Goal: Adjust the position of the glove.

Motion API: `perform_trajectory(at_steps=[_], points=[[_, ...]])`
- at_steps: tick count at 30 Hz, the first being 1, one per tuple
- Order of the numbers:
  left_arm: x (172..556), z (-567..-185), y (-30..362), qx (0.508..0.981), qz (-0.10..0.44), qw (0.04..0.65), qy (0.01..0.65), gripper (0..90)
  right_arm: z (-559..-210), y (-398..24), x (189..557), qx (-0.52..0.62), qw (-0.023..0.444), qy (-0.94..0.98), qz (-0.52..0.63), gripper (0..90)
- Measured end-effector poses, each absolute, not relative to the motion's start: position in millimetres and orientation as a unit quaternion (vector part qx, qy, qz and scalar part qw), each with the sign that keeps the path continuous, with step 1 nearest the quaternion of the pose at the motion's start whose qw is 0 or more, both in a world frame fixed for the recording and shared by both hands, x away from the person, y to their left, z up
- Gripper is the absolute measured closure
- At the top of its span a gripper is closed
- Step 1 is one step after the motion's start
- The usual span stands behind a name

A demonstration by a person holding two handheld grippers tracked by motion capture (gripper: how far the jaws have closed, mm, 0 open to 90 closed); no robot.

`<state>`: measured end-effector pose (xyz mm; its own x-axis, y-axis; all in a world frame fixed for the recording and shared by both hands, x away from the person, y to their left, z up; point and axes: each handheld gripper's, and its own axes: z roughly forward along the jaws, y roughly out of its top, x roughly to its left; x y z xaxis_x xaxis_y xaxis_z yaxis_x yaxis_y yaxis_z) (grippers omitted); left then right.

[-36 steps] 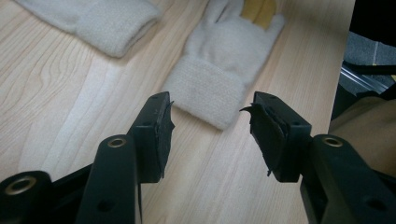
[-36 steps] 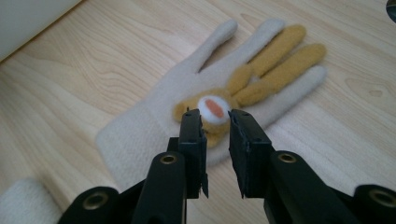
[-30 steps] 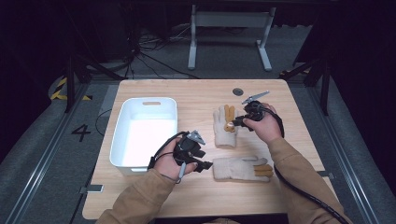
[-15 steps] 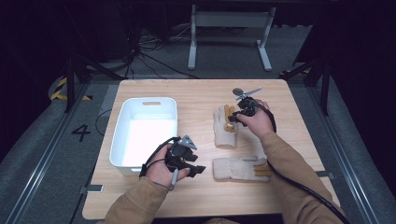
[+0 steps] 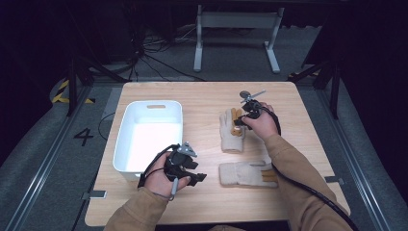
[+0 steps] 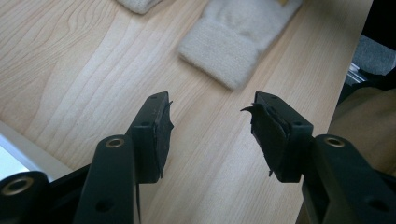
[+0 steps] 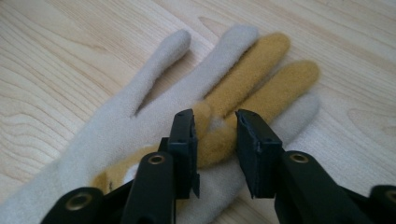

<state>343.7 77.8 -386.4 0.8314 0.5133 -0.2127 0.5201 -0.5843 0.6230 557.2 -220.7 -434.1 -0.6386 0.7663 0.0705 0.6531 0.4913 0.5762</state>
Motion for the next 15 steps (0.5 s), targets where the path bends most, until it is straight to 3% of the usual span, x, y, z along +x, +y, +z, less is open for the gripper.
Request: perform_trajectory(at_steps=[5, 15], points=[[344, -387, 76, 0.891, -0.006, 0.352, 0.287, 48.3, -435, -222, 557, 0.414, 0.090, 0.858, 0.290, 84.4], [350, -387, 63, 0.896, -0.013, 0.354, 0.267, 48.3, -421, -232, 541, 0.426, 0.105, 0.842, 0.314, 86.9]])
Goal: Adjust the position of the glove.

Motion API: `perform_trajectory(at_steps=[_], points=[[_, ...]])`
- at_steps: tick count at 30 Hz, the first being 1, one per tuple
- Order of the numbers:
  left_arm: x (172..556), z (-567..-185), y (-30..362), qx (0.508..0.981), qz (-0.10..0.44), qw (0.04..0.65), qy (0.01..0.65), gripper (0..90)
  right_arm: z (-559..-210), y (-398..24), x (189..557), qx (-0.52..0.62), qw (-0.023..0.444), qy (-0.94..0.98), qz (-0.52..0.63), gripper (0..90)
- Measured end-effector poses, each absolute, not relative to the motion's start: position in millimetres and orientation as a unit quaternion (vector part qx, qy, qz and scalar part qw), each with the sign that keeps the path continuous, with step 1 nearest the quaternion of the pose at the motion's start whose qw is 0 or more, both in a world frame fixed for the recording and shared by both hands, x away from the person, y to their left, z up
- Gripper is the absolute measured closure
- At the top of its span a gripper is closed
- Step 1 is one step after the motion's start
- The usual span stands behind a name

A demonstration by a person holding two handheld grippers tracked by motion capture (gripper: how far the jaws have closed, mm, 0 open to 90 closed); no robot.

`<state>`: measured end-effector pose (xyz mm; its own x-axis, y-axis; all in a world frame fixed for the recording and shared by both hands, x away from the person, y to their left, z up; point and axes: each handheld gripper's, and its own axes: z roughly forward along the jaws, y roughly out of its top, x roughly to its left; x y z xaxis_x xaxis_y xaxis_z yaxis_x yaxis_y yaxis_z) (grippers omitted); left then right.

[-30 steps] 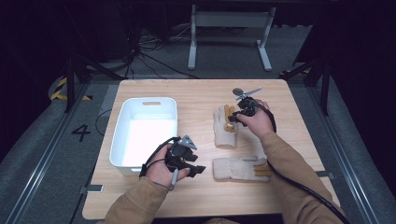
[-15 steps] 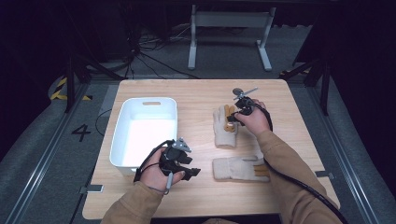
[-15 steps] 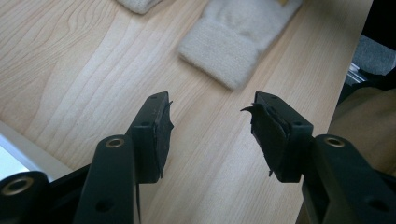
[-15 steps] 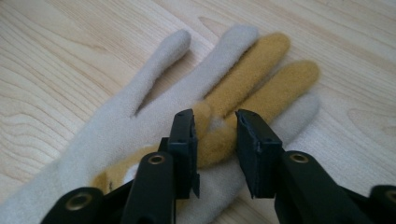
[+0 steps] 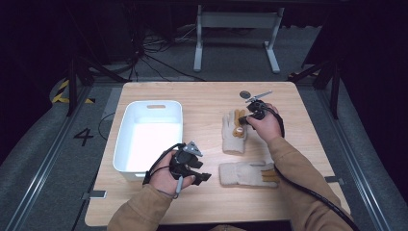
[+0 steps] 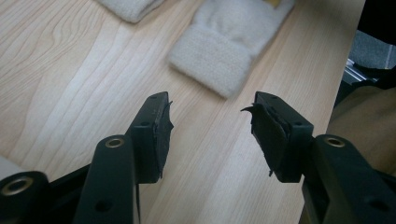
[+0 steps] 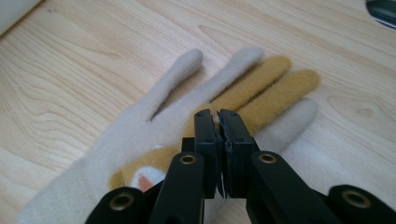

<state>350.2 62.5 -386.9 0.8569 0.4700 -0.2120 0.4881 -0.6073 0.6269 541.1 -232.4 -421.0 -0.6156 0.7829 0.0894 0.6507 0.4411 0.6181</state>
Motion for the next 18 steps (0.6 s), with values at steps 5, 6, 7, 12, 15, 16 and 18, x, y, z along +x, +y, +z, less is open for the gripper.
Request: perform_trajectory(at_steps=[5, 6, 7, 12, 15, 16, 18], points=[[354, -386, 50, 0.902, -0.017, 0.352, 0.249, 48.2, -412, -245, 523, 0.444, 0.117, 0.827, 0.323, 86.1], [355, -385, 48, 0.904, -0.018, 0.351, 0.245, 48.2, -411, -249, 517, 0.450, 0.118, 0.824, 0.322, 86.0], [356, -386, 43, 0.905, -0.020, 0.352, 0.241, 48.1, -410, -251, 513, 0.453, 0.119, 0.823, 0.321, 85.9], [358, -386, 32, 0.910, -0.025, 0.347, 0.226, 48.0, -412, -271, 488, 0.485, 0.119, 0.808, 0.313, 85.0], [360, -386, 27, 0.912, -0.027, 0.346, 0.219, 48.0, -416, -283, 474, 0.502, 0.117, 0.802, 0.303, 83.5], [360, -386, 26, 0.912, -0.029, 0.345, 0.219, 48.0, -418, -289, 468, 0.507, 0.114, 0.800, 0.300, 82.6], [360, -386, 23, 0.913, -0.028, 0.346, 0.215, 48.0, -421, -294, 463, 0.507, 0.112, 0.799, 0.303, 80.7]])
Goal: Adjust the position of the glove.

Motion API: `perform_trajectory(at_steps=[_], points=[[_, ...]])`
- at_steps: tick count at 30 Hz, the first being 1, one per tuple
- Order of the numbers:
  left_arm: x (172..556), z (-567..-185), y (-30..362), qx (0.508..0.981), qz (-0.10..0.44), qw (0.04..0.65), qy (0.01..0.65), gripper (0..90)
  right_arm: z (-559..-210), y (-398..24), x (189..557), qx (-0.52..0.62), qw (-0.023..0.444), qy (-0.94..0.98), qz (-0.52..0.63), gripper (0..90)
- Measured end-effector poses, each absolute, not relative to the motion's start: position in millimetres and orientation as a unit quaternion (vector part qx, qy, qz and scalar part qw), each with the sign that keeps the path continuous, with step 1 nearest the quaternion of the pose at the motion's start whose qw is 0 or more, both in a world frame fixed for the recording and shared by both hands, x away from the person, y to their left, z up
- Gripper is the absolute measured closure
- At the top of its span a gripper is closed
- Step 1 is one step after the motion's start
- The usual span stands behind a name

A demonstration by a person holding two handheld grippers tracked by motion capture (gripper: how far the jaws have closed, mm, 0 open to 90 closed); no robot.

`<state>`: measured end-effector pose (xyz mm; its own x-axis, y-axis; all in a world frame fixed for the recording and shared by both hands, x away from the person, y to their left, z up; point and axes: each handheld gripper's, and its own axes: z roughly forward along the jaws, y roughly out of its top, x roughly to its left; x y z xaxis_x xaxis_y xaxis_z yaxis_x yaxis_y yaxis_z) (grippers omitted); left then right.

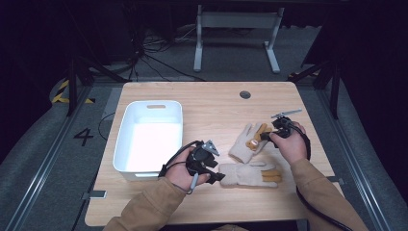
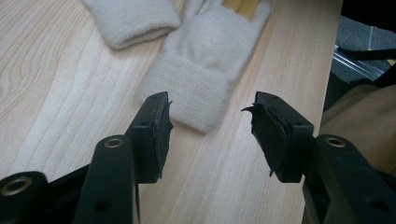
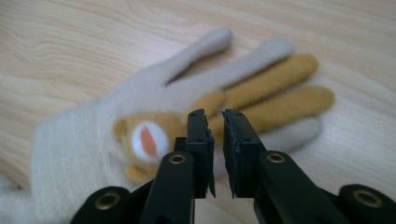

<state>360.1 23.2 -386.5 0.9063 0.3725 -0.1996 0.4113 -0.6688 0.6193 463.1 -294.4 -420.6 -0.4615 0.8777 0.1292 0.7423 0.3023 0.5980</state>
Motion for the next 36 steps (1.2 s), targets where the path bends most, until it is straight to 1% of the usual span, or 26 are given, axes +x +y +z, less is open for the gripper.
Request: perform_trajectory(at_steps=[3, 9, 11, 17, 22, 29, 34, 36], points=[[360, -387, 21, 0.913, -0.030, 0.345, 0.215, 48.0, -422, -300, 457, 0.499, 0.123, 0.804, 0.299, 78.8], [360, -387, 24, 0.912, -0.028, 0.346, 0.218, 48.0, -415, -300, 452, 0.469, 0.130, 0.817, 0.310, 73.0], [360, -387, 24, 0.911, -0.029, 0.347, 0.219, 48.0, -411, -296, 450, 0.450, 0.136, 0.826, 0.312, 69.6], [359, -387, 25, 0.912, -0.027, 0.345, 0.221, 48.0, -406, -282, 447, 0.392, 0.126, 0.852, 0.324, 52.6], [358, -387, 26, 0.912, -0.028, 0.344, 0.221, 48.0, -415, -270, 450, 0.370, 0.113, 0.868, 0.312, 47.2], [358, -388, 28, 0.911, -0.027, 0.346, 0.224, 48.0, -432, -263, 458, 0.357, 0.111, 0.886, 0.276, 48.3], [358, -388, 29, 0.911, -0.028, 0.343, 0.226, 48.0, -433, -261, 457, 0.360, 0.122, 0.887, 0.261, 61.1], [358, -388, 29, 0.911, -0.028, 0.343, 0.226, 48.0, -431, -260, 456, 0.372, 0.125, 0.882, 0.261, 63.3]])
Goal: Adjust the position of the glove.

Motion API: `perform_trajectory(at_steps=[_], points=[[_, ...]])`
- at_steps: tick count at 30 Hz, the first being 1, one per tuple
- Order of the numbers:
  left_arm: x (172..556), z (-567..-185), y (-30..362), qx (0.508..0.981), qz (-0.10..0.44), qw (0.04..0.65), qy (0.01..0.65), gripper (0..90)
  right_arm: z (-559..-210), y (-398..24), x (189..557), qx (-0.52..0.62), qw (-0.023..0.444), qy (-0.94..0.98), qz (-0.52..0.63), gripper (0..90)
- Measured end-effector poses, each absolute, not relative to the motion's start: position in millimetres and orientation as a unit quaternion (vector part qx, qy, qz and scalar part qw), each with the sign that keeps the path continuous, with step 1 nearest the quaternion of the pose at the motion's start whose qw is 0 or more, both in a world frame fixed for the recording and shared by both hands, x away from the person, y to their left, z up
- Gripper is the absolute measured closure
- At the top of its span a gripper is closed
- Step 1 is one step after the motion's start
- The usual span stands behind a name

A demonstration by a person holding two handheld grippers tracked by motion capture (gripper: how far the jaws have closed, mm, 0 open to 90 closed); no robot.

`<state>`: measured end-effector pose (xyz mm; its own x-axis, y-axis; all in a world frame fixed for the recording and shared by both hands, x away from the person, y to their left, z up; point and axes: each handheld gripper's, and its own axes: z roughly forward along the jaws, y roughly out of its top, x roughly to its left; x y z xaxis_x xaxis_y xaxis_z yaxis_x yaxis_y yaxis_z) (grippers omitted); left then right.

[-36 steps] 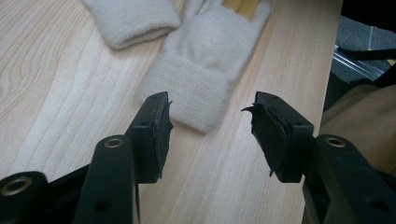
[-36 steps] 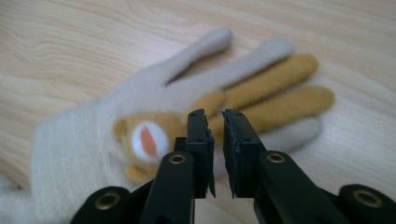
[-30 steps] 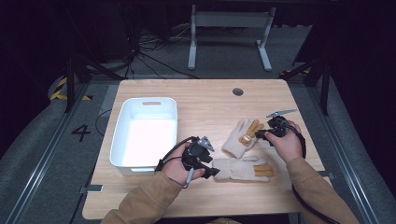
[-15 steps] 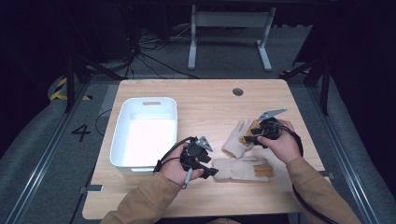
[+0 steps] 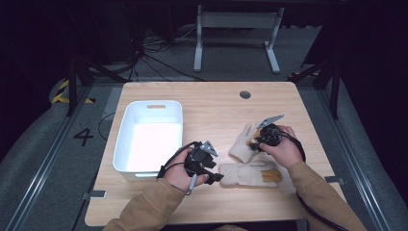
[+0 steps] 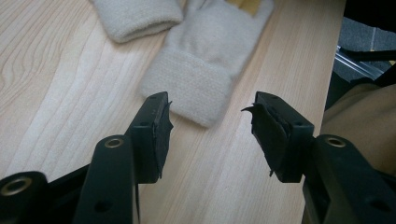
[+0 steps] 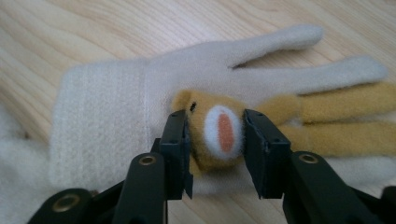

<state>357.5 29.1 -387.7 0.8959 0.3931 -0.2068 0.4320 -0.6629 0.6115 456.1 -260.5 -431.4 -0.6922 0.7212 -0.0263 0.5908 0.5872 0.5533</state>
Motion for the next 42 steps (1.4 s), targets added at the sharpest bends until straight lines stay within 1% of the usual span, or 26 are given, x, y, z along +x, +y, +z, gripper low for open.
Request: perform_trajectory(at_steps=[3, 6, 7, 9, 10, 12, 13, 16, 20, 22, 24, 26, 30, 34, 35, 37, 42], points=[[357, -388, 29, 0.911, -0.029, 0.343, 0.226, 48.0, -428, -260, 454, 0.402, 0.124, 0.864, 0.277, 63.8], [358, -388, 28, 0.911, -0.027, 0.344, 0.225, 48.0, -422, -259, 453, 0.449, 0.133, 0.833, 0.294, 63.5], [358, -388, 28, 0.911, -0.027, 0.344, 0.225, 48.0, -420, -258, 454, 0.468, 0.129, 0.820, 0.301, 62.5], [358, -389, 28, 0.911, -0.028, 0.344, 0.224, 47.9, -417, -257, 456, 0.499, 0.093, 0.796, 0.329, 58.8], [357, -388, 28, 0.912, -0.028, 0.344, 0.223, 47.9, -418, -256, 457, 0.506, 0.086, 0.790, 0.336, 56.9], [357, -388, 28, 0.911, -0.029, 0.344, 0.225, 47.9, -420, -255, 459, 0.498, 0.091, 0.792, 0.342, 49.0], [357, -388, 29, 0.911, -0.030, 0.343, 0.225, 47.8, -422, -254, 460, 0.493, 0.093, 0.792, 0.348, 47.5], [358, -388, 29, 0.912, -0.029, 0.343, 0.225, 47.7, -422, -255, 459, 0.484, 0.083, 0.797, 0.351, 46.4], [358, -388, 29, 0.911, -0.029, 0.344, 0.225, 47.6, -417, -263, 461, 0.457, 0.110, 0.815, 0.338, 47.2], [358, -389, 29, 0.911, -0.029, 0.343, 0.226, 47.6, -415, -267, 461, 0.451, 0.111, 0.818, 0.339, 47.5], [357, -390, 30, 0.911, -0.027, 0.343, 0.228, 47.7, -413, -269, 461, 0.438, 0.116, 0.827, 0.333, 49.7], [356, -391, 33, 0.910, -0.026, 0.342, 0.233, 47.6, -410, -274, 463, 0.417, 0.128, 0.844, 0.312, 54.3], [352, -391, 41, 0.907, -0.023, 0.342, 0.247, 47.7, -411, -281, 469, 0.411, 0.138, 0.852, 0.293, 62.8], [347, -393, 49, 0.903, -0.020, 0.341, 0.259, 47.6, -411, -280, 476, 0.414, 0.136, 0.850, 0.294, 84.8], [346, -393, 51, 0.903, -0.018, 0.340, 0.262, 47.6, -411, -278, 477, 0.408, 0.137, 0.854, 0.292, 88.2], [344, -393, 55, 0.901, -0.016, 0.341, 0.269, 47.6, -413, -274, 482, 0.398, 0.141, 0.860, 0.286, 89.6], [342, -393, 60, 0.899, -0.014, 0.341, 0.275, 47.6, -423, -264, 496, 0.390, 0.134, 0.867, 0.280, 89.7]])
